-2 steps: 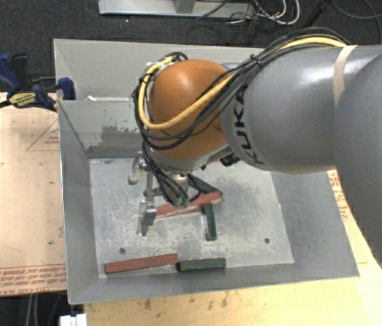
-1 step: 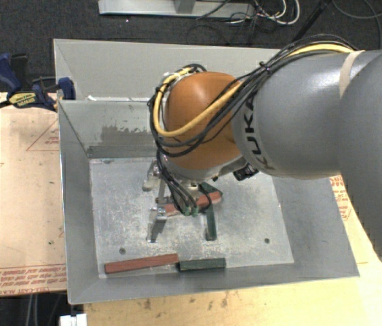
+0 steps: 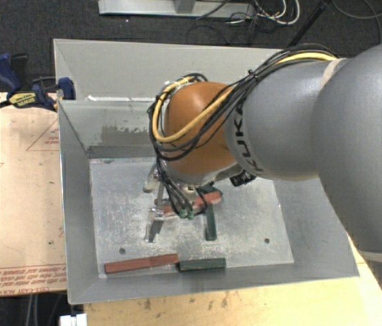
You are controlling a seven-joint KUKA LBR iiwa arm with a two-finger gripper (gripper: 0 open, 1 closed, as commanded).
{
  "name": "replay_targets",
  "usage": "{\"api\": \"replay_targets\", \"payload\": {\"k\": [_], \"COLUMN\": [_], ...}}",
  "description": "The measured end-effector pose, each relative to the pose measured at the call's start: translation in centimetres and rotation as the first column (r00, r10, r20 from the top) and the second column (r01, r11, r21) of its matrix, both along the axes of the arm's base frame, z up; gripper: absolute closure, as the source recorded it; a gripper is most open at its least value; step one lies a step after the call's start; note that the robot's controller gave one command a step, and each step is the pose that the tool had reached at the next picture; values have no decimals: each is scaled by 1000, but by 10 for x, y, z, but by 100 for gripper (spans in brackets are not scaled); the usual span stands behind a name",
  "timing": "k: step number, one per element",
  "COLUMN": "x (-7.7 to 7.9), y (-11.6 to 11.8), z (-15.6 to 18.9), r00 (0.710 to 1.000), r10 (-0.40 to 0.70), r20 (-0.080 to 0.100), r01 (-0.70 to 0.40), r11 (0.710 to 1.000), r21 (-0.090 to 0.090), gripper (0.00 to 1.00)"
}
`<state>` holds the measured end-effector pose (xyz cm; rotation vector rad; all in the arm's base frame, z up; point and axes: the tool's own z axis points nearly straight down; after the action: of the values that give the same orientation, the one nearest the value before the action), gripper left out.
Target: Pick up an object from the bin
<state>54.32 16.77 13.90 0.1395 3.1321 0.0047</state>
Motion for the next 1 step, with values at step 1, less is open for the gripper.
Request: {"api": "replay_targets", "payload": {"k": [1], "x": [5], "y": [-42], "z": [-7], "r00": [961], "r10": [276], "r20": [-15], "r01": [-276], "r11": [961], "r21": [0], "gripper": [0]}}
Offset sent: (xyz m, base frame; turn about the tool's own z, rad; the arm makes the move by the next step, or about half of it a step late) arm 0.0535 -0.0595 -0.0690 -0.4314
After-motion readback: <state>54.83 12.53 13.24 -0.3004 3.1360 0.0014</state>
